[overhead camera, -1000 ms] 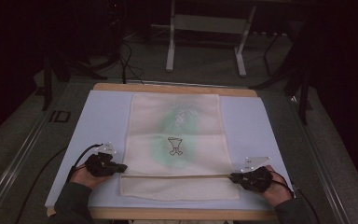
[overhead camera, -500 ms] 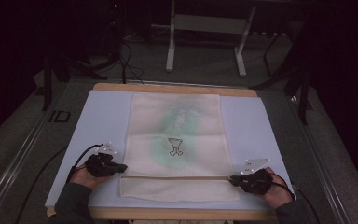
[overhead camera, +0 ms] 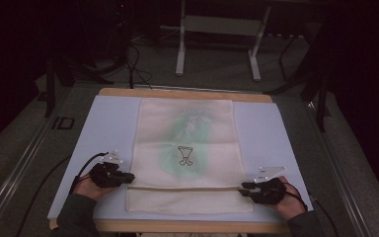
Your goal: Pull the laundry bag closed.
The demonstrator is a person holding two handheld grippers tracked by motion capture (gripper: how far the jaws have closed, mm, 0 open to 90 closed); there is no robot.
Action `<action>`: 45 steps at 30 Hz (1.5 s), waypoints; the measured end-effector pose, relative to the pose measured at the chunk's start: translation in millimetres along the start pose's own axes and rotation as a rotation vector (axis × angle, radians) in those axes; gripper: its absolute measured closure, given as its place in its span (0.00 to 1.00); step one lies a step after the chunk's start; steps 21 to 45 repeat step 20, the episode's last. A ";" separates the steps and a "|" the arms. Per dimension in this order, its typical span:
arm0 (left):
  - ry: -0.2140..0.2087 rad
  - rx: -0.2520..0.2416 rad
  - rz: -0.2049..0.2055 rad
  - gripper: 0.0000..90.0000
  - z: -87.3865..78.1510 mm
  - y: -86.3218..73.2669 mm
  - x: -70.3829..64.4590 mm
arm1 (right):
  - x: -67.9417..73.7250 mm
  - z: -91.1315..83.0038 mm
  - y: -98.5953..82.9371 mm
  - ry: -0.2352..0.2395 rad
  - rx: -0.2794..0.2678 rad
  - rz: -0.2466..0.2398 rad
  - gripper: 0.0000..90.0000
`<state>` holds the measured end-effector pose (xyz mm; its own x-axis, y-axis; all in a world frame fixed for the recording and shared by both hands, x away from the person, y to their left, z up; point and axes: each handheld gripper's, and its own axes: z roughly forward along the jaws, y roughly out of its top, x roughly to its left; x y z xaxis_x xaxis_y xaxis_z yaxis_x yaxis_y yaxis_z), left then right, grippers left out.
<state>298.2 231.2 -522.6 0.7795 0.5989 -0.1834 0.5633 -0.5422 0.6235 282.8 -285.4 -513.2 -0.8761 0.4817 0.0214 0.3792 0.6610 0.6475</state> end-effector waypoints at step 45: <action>0.184 -0.067 -0.056 0.78 -9.7 -3.9 10.2 | -14.2 -2.5 -11.4 -0.145 -0.121 0.115 0.66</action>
